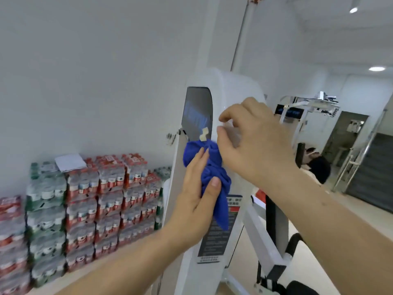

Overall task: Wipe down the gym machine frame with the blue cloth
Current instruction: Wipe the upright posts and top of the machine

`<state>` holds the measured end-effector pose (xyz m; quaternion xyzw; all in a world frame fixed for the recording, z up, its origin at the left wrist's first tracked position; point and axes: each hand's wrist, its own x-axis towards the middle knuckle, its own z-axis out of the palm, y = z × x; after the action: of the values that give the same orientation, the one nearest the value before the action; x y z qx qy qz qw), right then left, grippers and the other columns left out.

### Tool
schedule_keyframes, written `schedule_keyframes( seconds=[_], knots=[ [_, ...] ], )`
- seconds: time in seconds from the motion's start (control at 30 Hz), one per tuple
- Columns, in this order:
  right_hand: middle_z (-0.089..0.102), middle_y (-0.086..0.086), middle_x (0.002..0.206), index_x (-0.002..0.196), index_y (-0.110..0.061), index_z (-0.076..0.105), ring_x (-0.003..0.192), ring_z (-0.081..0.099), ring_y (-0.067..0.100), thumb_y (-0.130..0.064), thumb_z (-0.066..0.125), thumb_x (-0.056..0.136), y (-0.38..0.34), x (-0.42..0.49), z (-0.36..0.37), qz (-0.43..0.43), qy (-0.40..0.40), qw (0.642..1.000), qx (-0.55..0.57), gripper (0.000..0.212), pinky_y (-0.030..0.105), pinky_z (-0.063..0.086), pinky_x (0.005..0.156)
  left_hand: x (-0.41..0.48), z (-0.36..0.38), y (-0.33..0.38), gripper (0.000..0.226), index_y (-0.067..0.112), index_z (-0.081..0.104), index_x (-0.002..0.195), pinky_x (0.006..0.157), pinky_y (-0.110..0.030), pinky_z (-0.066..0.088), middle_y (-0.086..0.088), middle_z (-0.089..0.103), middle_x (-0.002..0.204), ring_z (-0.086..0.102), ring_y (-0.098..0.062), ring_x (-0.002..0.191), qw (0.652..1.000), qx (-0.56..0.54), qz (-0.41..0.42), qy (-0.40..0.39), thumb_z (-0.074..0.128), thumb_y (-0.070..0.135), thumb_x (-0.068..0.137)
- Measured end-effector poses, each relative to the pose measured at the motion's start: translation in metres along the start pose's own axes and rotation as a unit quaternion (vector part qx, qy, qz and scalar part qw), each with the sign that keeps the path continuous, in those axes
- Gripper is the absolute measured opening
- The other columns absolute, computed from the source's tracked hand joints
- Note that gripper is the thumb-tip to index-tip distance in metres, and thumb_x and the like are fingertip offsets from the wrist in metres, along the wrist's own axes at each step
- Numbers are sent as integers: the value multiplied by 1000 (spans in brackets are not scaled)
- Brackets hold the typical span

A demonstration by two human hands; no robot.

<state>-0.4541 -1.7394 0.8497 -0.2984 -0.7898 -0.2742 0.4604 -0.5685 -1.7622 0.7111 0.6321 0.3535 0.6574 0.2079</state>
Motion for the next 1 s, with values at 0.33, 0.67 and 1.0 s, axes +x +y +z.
schedule_keyframes(
  seconds=[0.33,0.67,1.0],
  knots=[
    [56,-4,108,108,-20,63,94,55,17,-24,66,93,-49,-166,26,141,-88,985,37,16,37,53,72,-135,17,-85,59,31,14,162,124,-50,24,13,22,166,14,-10,155,984,103,-143,-3,34,46,108],
    [55,3,115,116,-11,56,105,55,19,-20,58,101,-93,-258,81,346,-92,928,108,18,37,51,88,-163,3,-125,61,19,24,160,105,-52,47,-9,44,153,49,-32,135,983,58,-172,-17,49,26,105],
    [53,6,121,118,-6,61,111,53,18,-23,50,103,-80,-294,93,348,-81,925,128,25,40,51,93,-160,8,-129,64,23,15,163,122,-46,29,2,26,166,25,-18,153,983,49,-174,-15,46,22,106]
  ],
)
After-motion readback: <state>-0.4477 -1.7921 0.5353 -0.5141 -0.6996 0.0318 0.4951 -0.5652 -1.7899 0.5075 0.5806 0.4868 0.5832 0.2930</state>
